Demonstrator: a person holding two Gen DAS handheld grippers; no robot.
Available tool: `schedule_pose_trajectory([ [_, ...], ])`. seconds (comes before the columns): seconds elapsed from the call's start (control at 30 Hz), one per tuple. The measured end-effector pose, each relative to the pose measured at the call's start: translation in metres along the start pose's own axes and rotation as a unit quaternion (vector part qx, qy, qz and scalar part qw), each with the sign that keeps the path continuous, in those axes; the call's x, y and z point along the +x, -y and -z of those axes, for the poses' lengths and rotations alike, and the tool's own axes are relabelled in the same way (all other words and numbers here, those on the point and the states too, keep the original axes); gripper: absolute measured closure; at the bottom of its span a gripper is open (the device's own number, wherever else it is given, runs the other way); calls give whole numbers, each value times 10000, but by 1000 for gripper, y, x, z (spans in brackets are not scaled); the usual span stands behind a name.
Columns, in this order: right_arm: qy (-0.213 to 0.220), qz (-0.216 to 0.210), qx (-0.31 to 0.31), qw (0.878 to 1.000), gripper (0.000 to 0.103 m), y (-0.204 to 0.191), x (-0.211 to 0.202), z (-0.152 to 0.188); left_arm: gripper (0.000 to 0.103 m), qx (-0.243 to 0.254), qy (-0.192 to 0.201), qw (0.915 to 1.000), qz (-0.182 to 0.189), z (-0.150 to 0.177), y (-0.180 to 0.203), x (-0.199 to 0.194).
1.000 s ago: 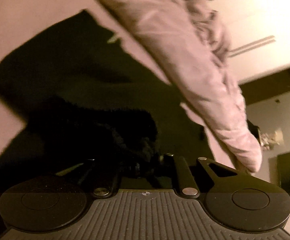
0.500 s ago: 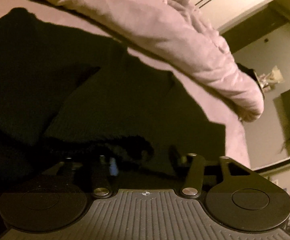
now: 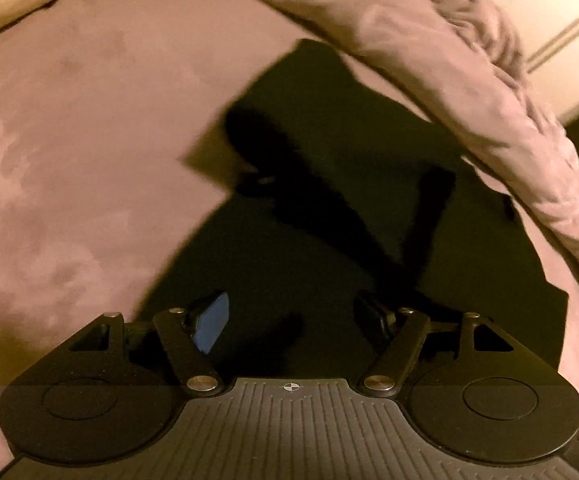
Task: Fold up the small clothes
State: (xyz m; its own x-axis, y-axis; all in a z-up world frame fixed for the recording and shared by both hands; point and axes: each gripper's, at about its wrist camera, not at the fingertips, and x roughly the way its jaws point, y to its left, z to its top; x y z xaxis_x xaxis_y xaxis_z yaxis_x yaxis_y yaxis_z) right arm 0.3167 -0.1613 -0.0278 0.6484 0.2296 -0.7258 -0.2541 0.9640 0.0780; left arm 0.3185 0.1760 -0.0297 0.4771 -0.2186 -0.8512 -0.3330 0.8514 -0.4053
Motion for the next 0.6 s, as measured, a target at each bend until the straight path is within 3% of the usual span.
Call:
schedule_pose_trajectory([
  [0.1, 90, 235, -902, 9956, 46, -28, 15, 1, 28, 15, -87, 9999, -96, -5, -12, 4],
  [0.2, 188, 422, -1250, 9911, 46, -43, 30, -3, 28, -71, -182, 9998, 17, -5, -19, 8],
  [0.33, 331, 452, -1300, 9899, 64, -54, 47, -18, 28, -30, -165, 9998, 140, -1, -25, 5],
  [0.43, 364, 256, -691, 9966, 86, -45, 56, -30, 28, 25, -175, 9997, 174, -3, -23, 9],
  [0.53, 339, 1, 571, 9978, 88, -17, 60, -45, 28, 45, -157, 9997, 169, -5, -22, 10],
  [0.6, 427, -95, 1538, 9871, 89, 11, 55, -51, 28, 83, -105, 9998, 144, -8, -19, 10],
])
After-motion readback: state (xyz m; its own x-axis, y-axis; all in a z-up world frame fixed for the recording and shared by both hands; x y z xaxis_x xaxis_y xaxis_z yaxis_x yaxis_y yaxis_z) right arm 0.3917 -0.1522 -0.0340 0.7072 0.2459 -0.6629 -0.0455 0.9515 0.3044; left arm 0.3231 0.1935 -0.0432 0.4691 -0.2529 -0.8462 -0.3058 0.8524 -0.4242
